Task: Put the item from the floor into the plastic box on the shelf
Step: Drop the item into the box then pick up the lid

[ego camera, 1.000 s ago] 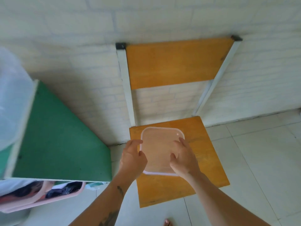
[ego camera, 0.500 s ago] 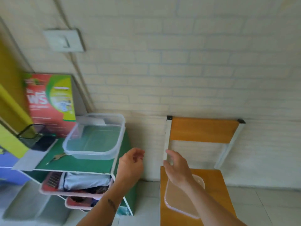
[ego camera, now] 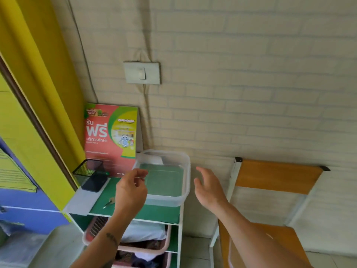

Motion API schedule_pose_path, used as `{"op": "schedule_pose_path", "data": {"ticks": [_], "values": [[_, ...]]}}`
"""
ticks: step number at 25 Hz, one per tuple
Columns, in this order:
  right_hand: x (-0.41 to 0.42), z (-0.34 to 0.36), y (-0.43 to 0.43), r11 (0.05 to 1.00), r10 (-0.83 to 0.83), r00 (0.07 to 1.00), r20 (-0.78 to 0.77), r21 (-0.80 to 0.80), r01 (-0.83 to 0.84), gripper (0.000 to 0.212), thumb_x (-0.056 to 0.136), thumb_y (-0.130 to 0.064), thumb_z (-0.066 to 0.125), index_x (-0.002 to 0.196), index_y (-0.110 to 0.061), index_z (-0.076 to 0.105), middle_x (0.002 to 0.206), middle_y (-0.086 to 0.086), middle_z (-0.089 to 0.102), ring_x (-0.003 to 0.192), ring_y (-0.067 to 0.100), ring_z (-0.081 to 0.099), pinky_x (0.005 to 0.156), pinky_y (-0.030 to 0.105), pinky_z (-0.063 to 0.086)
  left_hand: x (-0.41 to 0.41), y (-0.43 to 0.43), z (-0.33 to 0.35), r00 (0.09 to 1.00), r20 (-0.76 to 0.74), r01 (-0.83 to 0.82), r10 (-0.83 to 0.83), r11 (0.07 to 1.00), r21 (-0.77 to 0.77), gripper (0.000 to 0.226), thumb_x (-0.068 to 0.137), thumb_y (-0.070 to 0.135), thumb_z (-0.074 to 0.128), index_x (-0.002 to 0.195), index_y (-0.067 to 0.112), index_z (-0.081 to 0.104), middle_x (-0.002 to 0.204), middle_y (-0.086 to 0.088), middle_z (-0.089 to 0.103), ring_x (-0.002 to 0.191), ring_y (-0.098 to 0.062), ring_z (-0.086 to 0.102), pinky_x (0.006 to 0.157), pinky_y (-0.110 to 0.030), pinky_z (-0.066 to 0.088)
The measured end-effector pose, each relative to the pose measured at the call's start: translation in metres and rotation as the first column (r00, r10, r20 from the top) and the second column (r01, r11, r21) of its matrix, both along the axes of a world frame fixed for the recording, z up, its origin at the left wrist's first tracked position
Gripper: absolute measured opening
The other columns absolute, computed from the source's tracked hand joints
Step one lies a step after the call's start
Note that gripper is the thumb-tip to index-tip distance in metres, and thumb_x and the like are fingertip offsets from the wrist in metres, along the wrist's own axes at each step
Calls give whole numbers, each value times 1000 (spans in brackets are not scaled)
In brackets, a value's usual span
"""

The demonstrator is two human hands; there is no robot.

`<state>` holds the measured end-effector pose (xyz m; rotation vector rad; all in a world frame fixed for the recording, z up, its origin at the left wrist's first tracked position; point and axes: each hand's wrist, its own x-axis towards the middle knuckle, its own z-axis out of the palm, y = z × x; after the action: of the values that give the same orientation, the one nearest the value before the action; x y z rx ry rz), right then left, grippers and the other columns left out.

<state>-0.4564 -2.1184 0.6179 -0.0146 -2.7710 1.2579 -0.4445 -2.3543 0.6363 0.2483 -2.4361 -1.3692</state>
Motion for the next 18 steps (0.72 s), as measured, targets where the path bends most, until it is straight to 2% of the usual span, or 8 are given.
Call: {"op": "schedule_pose_path", "data": {"ticks": [4,6,8,12,15,18], "values": [[-16,-11,-42,990,-80,993,-90,108,89,37,99,-17,42,136,-14,47,137,5,50,124,21,48,100,30,38,-24,-72,-29,1000,-8,21,-22,990,-137,34,80,-3,48,95,17,71,96,-1,69,84,-20,61,80,-31,48],[-19,-18,-56,980,-112,990,-85,158,125,38,100,-16,41,137,-13,45,141,5,46,128,23,45,104,33,38,-31,-98,-44,998,40,60,-54,983,-173,34,80,-3,48,99,15,71,99,-3,68,85,-18,60,80,-29,46],[-21,-23,-65,967,-143,989,-46,204,149,42,101,-19,39,143,-13,40,152,5,36,138,23,35,112,36,32,-37,-114,-57,988,101,136,-118,969,-204,34,80,-1,51,105,13,69,103,-5,66,89,-20,61,82,-30,49],[-30,-26,-74,944,-193,981,-10,270,188,44,101,-19,39,144,-15,38,160,5,25,145,24,26,114,38,26,-45,-126,-77,943,237,305,-233,891,-338,39,78,11,65,117,14,63,109,-7,59,100,-26,58,89,-43,52],[-34,-26,-78,936,-219,976,7,283,208,44,101,-18,39,145,-15,38,161,4,23,146,23,23,116,39,25,-48,-126,-88,913,325,375,-245,818,-437,49,77,18,66,125,20,58,112,-4,55,103,-25,52,90,-40,50],[-37,-30,-81,935,-217,976,18,292,203,45,102,-15,37,147,-14,36,162,3,21,147,22,22,116,37,24,-48,-126,-95,892,395,412,-222,761,-501,50,75,16,62,125,24,57,112,-2,53,104,-24,47,89,-38,49]]}}
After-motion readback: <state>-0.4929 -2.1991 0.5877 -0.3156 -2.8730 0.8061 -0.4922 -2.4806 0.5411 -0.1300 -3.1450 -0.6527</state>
